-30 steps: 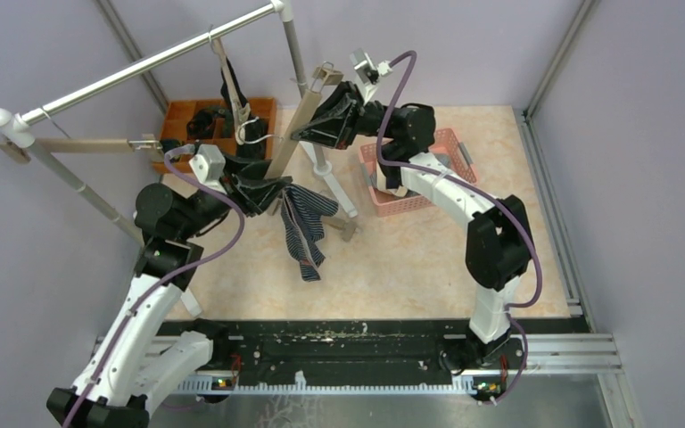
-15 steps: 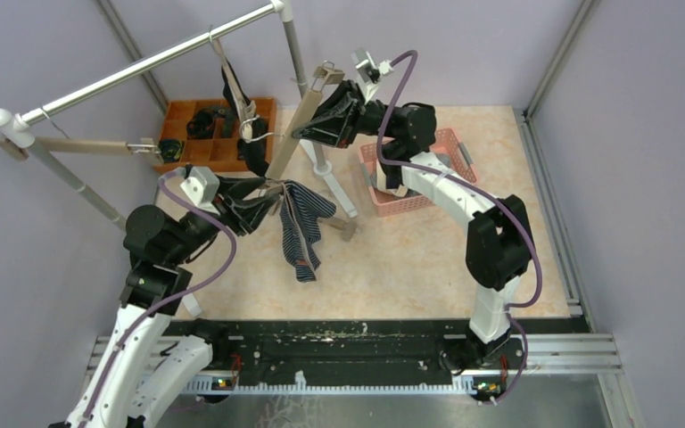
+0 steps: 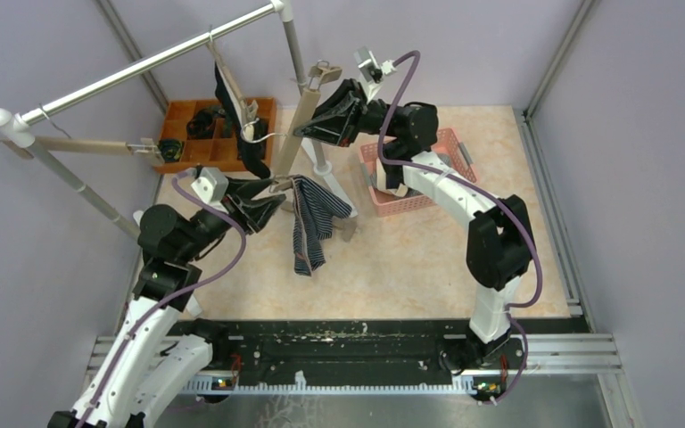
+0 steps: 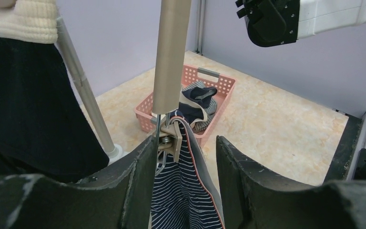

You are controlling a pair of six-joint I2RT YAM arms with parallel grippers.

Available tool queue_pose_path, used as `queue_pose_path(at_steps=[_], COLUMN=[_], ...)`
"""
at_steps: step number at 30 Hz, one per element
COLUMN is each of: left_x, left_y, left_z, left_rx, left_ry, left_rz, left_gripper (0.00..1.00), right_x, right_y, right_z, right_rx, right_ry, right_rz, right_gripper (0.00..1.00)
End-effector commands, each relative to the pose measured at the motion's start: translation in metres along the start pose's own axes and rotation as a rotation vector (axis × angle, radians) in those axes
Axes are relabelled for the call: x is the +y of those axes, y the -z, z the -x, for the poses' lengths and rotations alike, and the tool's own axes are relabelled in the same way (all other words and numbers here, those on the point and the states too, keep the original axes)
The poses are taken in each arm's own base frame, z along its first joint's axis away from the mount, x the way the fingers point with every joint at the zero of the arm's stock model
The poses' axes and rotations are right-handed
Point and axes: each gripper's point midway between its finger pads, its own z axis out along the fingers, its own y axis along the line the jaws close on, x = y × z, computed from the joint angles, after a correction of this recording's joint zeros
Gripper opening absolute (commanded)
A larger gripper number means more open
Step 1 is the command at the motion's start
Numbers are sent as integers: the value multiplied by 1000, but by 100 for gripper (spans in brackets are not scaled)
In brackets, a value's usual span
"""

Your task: Remove the underwear clipped to the hanger

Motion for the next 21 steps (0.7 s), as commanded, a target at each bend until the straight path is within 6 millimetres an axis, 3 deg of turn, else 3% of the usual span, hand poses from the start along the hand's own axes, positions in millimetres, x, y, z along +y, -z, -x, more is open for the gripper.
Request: queue_pose_path(at_steps=[1, 7, 12, 18, 21], left_x=[13, 36, 40, 16, -3], left_y=[3, 19, 21, 9, 3], left_z=[4, -1, 3, 17, 19], left_rx=[-48, -73, -126, -201, -180], left_ry=[-9, -25, -38, -18, -2], left_rz=[89, 247, 273, 123, 4], left_gripper=[55, 55, 55, 57, 66], right_x=[39, 38, 39, 41, 41], right_y=[-8, -8, -8, -8, -7], right_z=[55, 54, 55, 53, 53], right_rx=[-95, -94, -93, -89, -89], right_ry=[144, 142, 142, 142, 145], right_rz=[53, 50, 54, 54, 54], right_gripper=[0, 0, 0, 0, 0])
